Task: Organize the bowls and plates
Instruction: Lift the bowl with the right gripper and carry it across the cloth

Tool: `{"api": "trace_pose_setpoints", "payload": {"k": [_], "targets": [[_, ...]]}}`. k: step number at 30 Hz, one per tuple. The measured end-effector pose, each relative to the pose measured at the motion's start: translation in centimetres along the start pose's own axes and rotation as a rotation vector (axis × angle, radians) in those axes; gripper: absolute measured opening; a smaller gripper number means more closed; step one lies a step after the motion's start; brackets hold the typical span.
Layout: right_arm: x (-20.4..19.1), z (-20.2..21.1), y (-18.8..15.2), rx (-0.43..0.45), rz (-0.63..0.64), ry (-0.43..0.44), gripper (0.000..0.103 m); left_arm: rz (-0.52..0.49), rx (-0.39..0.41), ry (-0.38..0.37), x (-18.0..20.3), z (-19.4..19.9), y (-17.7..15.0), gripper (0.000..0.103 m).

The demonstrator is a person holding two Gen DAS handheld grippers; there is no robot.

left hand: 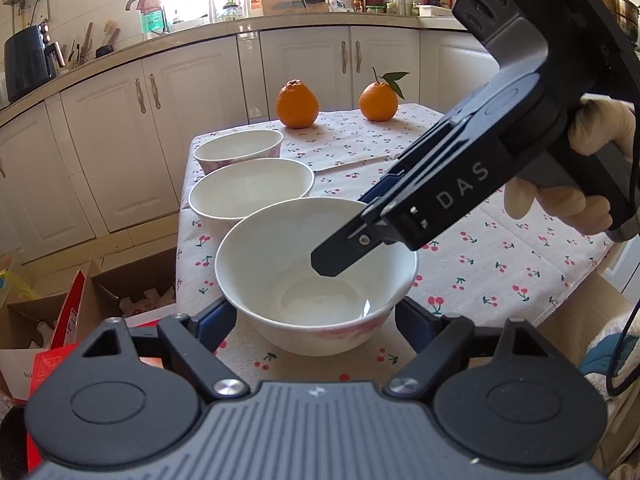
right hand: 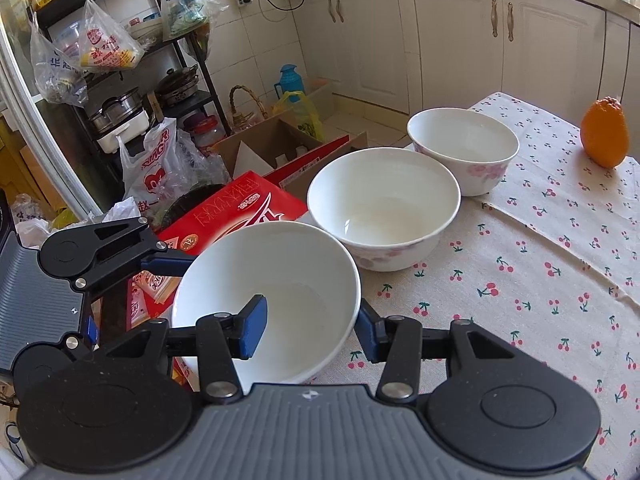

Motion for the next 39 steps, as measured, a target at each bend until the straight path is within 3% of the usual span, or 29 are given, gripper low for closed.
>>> {"api": "trace_pose_setpoints", "payload": {"k": [22, 39], "targets": [[7.9, 8.6, -2.7, 0.086, -0.111, -0.250, 0.055, -0.098, 0.034, -0.245, 8.3, -6.0, 3.9, 0.086], [11.2, 10.1, -4.2, 0.086, -0.167, -0.316, 0.056, -0.101, 0.002, -0.299, 10.9, -8.8, 4.3, 0.086]]}}
Point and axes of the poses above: each gripper's, at about its wrist camera, not at the fingertips, and z roughly against the way its jaws point, x to its right, y to its top, the point moved 8 cm from there along -z, roughly the way its jaws point, and after that the axes turned 12 degrees about x, right-handed, at the moved point
